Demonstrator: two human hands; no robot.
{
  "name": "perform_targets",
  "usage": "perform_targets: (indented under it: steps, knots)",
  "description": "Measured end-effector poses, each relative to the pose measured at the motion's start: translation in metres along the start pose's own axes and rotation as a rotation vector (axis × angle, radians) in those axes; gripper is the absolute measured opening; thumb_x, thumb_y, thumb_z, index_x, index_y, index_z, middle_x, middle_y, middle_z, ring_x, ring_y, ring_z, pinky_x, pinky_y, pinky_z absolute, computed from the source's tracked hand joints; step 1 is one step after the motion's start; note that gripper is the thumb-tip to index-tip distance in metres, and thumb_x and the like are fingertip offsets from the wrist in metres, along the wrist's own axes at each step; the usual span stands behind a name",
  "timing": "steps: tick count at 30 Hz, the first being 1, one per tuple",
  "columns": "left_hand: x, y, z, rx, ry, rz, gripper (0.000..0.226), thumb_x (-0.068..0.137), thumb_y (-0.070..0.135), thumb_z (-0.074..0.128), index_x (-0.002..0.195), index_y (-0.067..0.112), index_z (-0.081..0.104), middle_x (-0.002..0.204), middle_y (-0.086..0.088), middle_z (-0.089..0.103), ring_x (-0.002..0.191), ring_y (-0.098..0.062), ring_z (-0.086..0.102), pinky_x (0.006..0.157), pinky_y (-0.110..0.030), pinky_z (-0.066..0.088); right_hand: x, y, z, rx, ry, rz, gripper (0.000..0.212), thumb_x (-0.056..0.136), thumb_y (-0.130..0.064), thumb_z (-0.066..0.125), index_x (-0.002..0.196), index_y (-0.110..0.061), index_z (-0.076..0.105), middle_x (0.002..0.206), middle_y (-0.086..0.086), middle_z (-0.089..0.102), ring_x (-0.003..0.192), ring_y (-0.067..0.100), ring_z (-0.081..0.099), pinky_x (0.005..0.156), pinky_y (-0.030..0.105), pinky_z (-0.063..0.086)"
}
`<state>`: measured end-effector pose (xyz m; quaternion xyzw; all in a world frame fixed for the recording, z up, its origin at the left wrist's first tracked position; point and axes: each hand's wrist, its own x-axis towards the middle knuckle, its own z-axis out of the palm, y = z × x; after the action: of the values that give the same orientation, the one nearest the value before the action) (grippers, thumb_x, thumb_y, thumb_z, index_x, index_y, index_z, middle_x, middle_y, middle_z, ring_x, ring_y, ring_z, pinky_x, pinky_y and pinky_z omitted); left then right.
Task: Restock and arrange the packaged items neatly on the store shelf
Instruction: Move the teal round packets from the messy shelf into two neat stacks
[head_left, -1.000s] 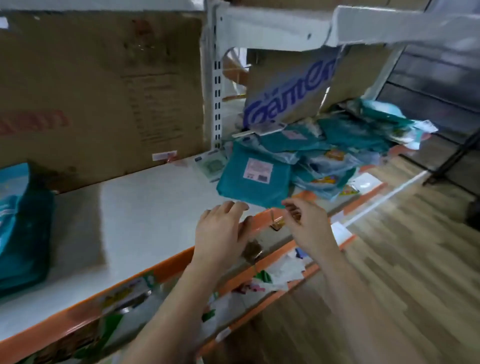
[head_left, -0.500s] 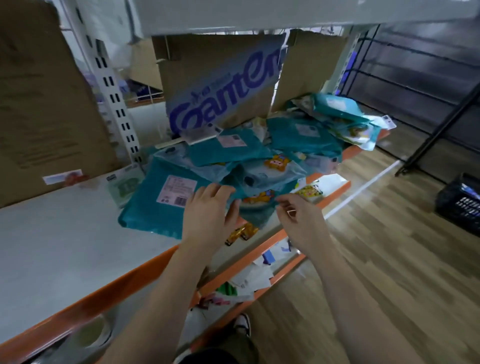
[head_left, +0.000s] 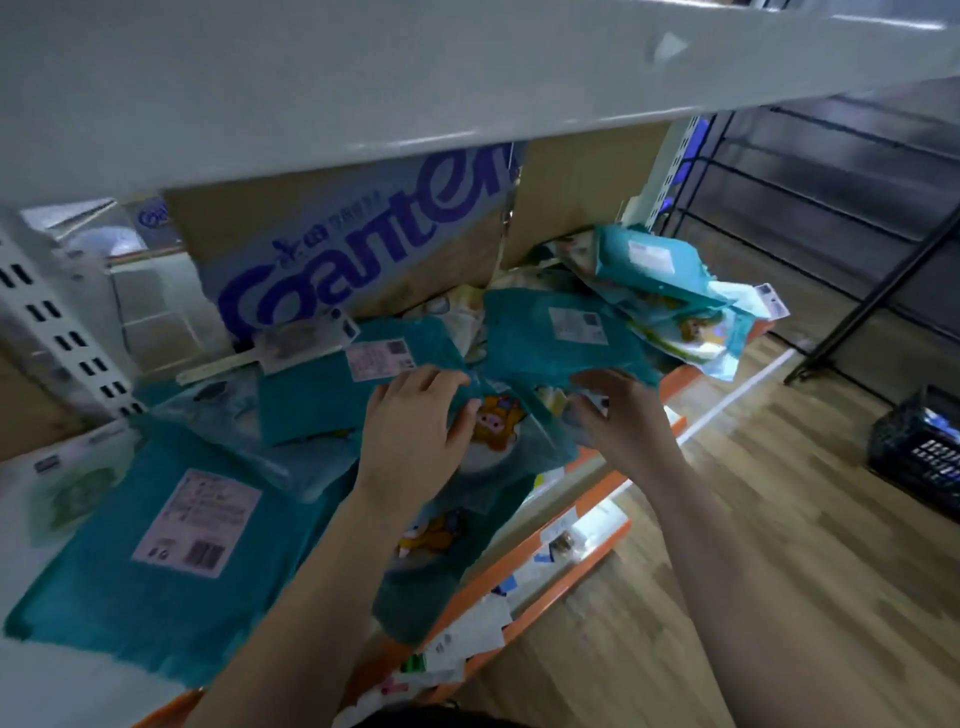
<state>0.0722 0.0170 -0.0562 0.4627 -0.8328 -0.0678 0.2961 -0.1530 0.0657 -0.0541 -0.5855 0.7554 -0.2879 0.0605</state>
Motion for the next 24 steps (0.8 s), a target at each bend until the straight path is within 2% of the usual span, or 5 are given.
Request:
perform_targets:
  steps: [7, 12, 15, 19, 24]
  knots:
    - [0.024, 0.011, 0.018, 0.057, -0.063, -0.099, 0.027, 0.094, 0.034, 0.055, 0.116, 0.018, 0.063, 0.109, -0.003, 0.064, 0.103, -0.026, 0.058, 0.088, -0.042, 0.043, 0.068, 0.050, 0.008, -0.046, -0.096, -0.128, 0.029, 0.086, -0.013, 0.068, 0.114, -0.006, 0.070, 0.124, 0.014, 0.064, 0.111, 0.032, 0.062, 0.091, 0.035, 0.046]
    - [0.039, 0.028, 0.026, 0.099, 0.025, -0.210, 0.026, 0.093, 0.029, 0.059, 0.114, 0.015, 0.065, 0.105, -0.004, 0.066, 0.097, -0.027, 0.062, 0.082, -0.043, 0.048, 0.101, 0.083, 0.017, -0.092, -0.230, -0.309, 0.042, 0.083, -0.025, 0.073, 0.124, -0.015, 0.066, 0.133, 0.007, 0.059, 0.120, 0.031, 0.055, 0.098, 0.038, 0.044]
    - [0.045, 0.046, 0.036, 0.147, 0.075, -0.295, 0.026, 0.093, 0.028, 0.060, 0.113, 0.012, 0.066, 0.105, -0.006, 0.066, 0.095, -0.029, 0.062, 0.080, -0.043, 0.048, 0.112, 0.093, 0.024, -0.105, -0.187, -0.409, 0.032, 0.080, -0.027, 0.076, 0.111, -0.019, 0.073, 0.123, 0.006, 0.065, 0.111, 0.035, 0.056, 0.090, 0.041, 0.047]
    - [0.045, 0.069, 0.054, 0.172, 0.089, -0.460, 0.029, 0.094, 0.033, 0.056, 0.117, 0.017, 0.064, 0.114, -0.001, 0.064, 0.102, -0.024, 0.060, 0.087, -0.042, 0.044, 0.122, 0.099, 0.029, -0.133, -0.101, -0.517, 0.017, 0.081, -0.030, 0.074, 0.088, -0.015, 0.074, 0.099, 0.006, 0.068, 0.093, 0.034, 0.059, 0.069, 0.037, 0.048]
    - [0.033, 0.093, 0.069, 0.194, 0.130, -0.555, 0.027, 0.094, 0.030, 0.057, 0.116, 0.016, 0.065, 0.112, -0.002, 0.065, 0.100, -0.025, 0.062, 0.085, -0.044, 0.049, 0.133, 0.101, 0.022, -0.052, -0.087, -0.608, 0.020, 0.089, -0.028, 0.067, 0.088, -0.008, 0.068, 0.094, 0.012, 0.067, 0.089, 0.034, 0.061, 0.062, 0.038, 0.049]
